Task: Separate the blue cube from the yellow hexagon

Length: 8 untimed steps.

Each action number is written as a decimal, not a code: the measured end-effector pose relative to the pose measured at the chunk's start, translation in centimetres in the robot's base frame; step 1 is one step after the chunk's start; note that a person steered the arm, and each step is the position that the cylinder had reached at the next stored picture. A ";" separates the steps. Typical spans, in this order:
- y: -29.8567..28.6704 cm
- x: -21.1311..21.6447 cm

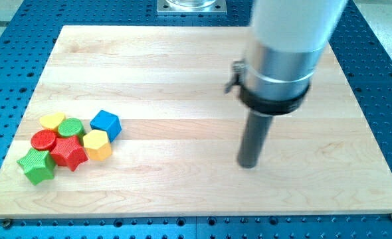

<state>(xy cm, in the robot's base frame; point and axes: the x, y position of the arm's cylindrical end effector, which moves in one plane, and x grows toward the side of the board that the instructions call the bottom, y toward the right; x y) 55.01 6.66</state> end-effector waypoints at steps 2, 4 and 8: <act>-11.0 0.5; -20.3 -1.6; -21.6 -8.7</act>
